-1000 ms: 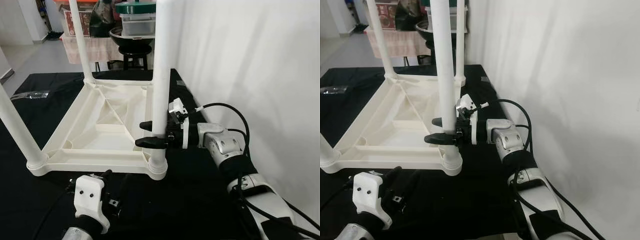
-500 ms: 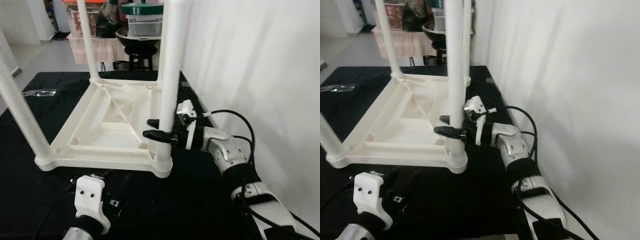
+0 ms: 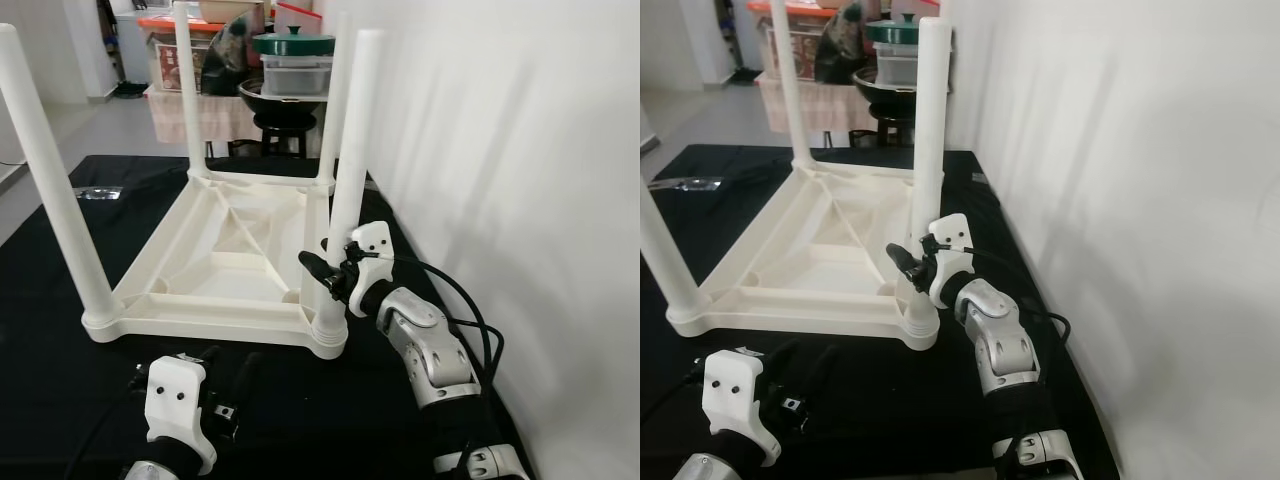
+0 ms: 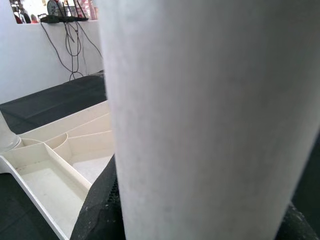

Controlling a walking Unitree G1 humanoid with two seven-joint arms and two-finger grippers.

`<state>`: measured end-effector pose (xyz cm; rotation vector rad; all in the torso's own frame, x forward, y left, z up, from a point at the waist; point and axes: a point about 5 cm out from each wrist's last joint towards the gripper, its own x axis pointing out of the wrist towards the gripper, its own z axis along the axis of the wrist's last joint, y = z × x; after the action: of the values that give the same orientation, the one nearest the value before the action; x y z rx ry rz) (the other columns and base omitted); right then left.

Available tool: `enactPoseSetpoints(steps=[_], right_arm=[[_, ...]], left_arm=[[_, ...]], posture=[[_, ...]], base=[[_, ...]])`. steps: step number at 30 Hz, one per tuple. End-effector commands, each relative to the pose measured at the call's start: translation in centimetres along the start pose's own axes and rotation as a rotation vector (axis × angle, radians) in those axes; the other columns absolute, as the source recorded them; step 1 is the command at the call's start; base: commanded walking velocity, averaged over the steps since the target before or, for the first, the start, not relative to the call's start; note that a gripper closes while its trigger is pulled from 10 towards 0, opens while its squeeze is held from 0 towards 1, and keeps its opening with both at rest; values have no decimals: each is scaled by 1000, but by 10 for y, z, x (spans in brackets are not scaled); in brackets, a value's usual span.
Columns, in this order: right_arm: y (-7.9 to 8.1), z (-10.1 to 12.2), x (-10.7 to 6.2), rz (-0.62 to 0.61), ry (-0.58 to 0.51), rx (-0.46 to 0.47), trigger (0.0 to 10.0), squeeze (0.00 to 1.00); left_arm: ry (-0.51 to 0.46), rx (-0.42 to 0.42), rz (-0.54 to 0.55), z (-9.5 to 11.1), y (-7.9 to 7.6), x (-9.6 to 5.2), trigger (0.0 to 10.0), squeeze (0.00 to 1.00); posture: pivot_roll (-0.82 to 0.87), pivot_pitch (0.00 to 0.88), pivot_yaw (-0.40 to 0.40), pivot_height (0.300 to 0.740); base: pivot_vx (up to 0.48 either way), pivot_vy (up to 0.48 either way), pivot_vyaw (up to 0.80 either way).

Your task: Building children table

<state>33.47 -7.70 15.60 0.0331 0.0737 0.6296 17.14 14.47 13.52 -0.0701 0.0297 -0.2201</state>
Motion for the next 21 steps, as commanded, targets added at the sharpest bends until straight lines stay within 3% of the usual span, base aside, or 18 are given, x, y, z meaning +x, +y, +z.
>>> enactPoseSetpoints(steps=[1,2,6,7,8,9,10,13,14,15,21], right_arm=[[-5,-27,-4,-45,138,15,0,0],[-4,-24,-1,-48,131,9,10000,0],[-3,-13,2,-17,94,4,10000,24],[-3,-5,2,15,64,6,10000,765],[-3,-5,2,15,64,6,10000,765],[-1,5,2,112,22,8,10000,1000],[-2,19,0,299,-25,-57,10000,1000],[-3,22,0,358,-33,-79,10000,1000],[-5,25,-1,430,-29,-97,10000,910],[-8,27,-1,572,-4,-112,10000,0],[-14,28,9,648,28,-117,10000,0]], left_arm=[[7,7,-2,0,1,0,10000,0],[7,7,-1,0,1,0,10000,0],[8,9,-4,0,1,0,10000,0],[9,10,-6,0,1,0,10000,0],[9,10,-6,0,1,0,10000,0],[9,10,-9,0,1,1,10000,0],[9,9,-8,0,1,1,10000,0],[8,9,-7,0,1,1,10000,0],[7,9,-6,0,1,2,10000,0],[5,9,-4,1,1,2,10000,0],[1,14,1,2,2,2,10000,0]], posture=[[62,0,-85,740],[67,0,-82,740],[70,0,-74,740],[70,0,-74,740],[70,0,-74,740],[70,0,-72,740],[72,0,-73,740],[72,0,-73,740],[71,0,-71,740],[74,0,-71,740],[88,0,-75,740]], base=[[0,0,0],[0,0,0],[0,0,0],[0,0,0],[0,0,0],[0,0,0],[0,0,0],[0,0,0],[0,0,0],[0,0,0],[0,0,0]])
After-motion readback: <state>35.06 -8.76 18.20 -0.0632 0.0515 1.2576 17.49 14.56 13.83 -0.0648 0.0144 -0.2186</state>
